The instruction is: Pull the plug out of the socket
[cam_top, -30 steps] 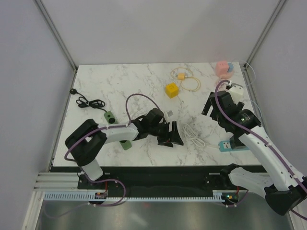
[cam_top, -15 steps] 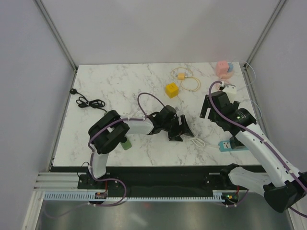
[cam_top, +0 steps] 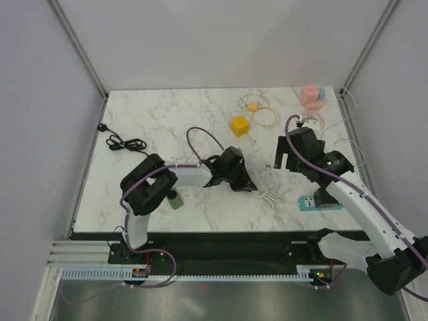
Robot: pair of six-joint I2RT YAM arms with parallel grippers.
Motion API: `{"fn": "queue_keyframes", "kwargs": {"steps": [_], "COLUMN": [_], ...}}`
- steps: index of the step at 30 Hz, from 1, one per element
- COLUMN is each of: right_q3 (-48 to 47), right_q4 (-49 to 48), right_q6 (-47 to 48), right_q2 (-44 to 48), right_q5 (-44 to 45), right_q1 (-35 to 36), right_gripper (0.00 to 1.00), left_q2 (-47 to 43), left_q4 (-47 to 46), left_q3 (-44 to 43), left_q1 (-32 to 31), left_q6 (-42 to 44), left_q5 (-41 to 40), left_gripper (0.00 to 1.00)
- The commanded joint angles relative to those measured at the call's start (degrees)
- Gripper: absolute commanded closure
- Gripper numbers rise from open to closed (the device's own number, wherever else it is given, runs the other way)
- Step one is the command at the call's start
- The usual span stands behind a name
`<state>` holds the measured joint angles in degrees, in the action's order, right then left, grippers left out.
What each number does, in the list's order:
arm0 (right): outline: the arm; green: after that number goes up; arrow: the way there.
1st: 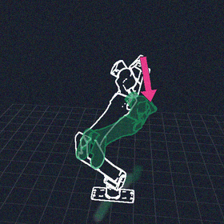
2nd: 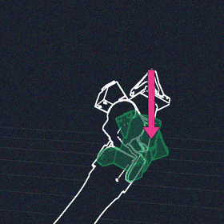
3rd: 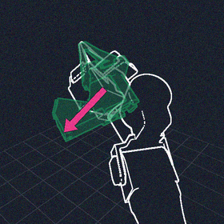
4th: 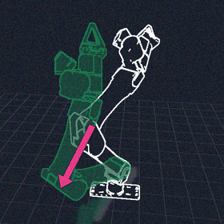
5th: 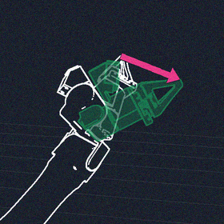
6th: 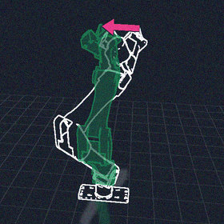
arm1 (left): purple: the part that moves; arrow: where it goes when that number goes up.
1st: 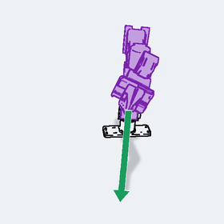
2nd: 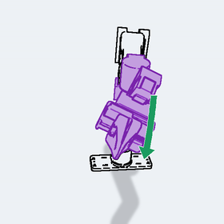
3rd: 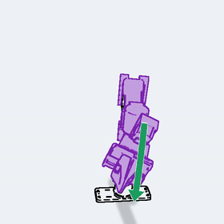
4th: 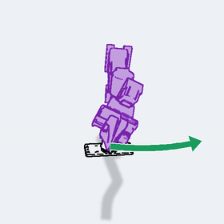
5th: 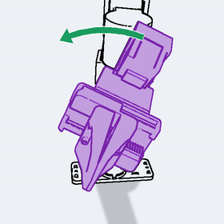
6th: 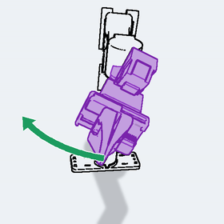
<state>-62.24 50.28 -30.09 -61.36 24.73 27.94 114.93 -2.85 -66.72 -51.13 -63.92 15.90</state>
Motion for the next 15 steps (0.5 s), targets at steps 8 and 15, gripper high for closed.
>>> {"fn": "queue_keyframes", "kwargs": {"steps": [8,15], "right_q3": [3.88,3.79], "right_q4": [-8.18,-8.71], "right_q6": [6.97,6.71], "right_q2": [-0.15,-7.10], "right_q5": [-18.31,-19.55], "right_q1": [-0.17,3.42], "right_gripper": [0.02,0.02], "left_q2": [-20.96,-32.83], "left_q4": [6.45,14.19], "left_q3": [19.60,25.23], "left_q1": [12.80,21.06], "left_q6": [8.80,15.49], "left_q5": [-8.60,-11.95], "left_gripper": [0.98,0.98]}}
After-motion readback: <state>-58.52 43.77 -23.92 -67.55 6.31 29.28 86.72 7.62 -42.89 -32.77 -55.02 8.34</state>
